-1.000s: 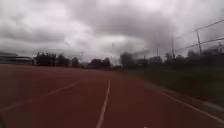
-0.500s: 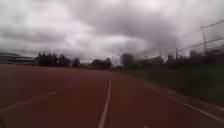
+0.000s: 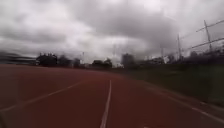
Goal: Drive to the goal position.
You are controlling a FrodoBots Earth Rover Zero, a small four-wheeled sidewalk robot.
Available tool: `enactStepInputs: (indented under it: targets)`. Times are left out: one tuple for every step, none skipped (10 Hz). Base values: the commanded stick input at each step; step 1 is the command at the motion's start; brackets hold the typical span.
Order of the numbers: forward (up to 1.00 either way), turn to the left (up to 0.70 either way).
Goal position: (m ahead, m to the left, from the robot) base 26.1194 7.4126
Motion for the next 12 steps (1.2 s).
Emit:
enactStepInputs:
  targets:
    - [0.7,0.0]
    - [0.7,0.0]
    - [0.7,0.0]
    - [0.7,0.0]
    - [0.7,0.0]
    - [0.7,0.0]
    - [0.7,0.0]
    - [0.7,0.0]
    - [0.7,0.0]
    - [0.7,0.0]
    - [0.7,0.0]
    - [0.7,0.0]
